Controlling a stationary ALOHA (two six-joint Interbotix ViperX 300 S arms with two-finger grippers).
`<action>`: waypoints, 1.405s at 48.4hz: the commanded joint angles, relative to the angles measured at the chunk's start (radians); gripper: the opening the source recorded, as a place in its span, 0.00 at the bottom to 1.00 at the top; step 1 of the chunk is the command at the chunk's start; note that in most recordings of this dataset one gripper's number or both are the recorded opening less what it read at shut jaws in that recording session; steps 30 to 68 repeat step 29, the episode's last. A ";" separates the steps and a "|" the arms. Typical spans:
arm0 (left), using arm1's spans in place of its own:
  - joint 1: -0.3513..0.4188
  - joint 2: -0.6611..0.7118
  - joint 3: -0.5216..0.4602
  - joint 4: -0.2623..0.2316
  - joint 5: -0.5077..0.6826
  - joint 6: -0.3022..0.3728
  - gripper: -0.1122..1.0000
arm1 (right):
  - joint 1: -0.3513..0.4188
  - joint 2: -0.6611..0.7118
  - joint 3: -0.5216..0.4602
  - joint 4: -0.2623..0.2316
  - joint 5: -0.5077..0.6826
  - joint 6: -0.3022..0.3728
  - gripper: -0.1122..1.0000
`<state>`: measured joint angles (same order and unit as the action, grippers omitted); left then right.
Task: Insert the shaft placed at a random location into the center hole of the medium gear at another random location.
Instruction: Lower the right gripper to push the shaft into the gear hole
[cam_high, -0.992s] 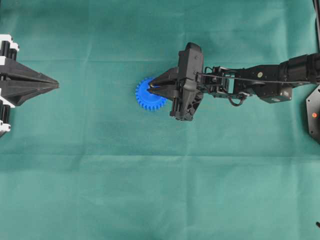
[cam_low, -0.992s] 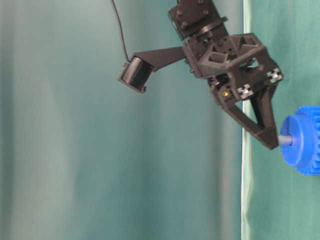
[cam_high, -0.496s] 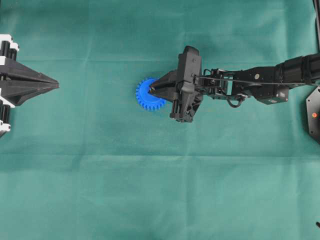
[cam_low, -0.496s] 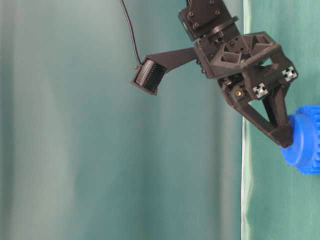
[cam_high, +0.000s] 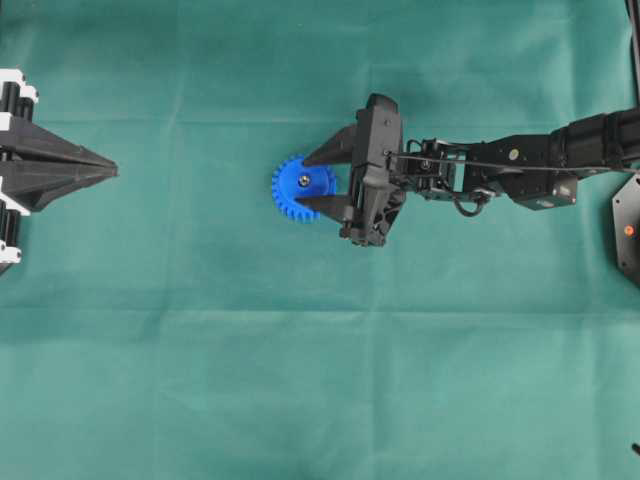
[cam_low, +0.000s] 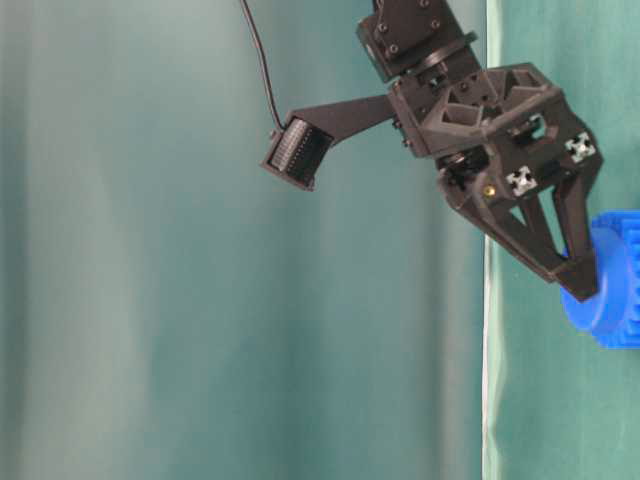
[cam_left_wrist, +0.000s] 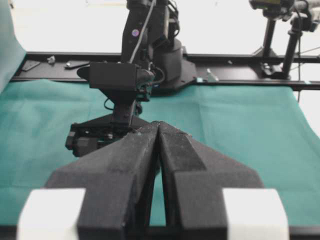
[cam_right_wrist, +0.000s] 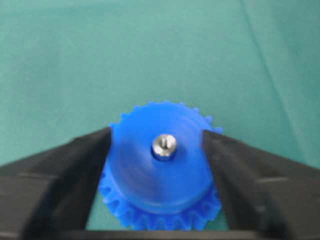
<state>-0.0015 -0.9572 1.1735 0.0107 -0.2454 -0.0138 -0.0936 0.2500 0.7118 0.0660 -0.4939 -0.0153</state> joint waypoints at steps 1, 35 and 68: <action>0.000 0.008 -0.023 0.002 -0.005 0.002 0.10 | 0.002 -0.048 -0.015 0.002 -0.006 -0.005 0.91; 0.000 0.008 -0.023 0.002 -0.003 0.000 0.10 | 0.002 -0.213 0.018 -0.002 0.086 -0.011 0.83; 0.000 0.008 -0.023 0.002 -0.003 0.000 0.10 | 0.002 -0.213 0.018 -0.002 0.086 -0.011 0.83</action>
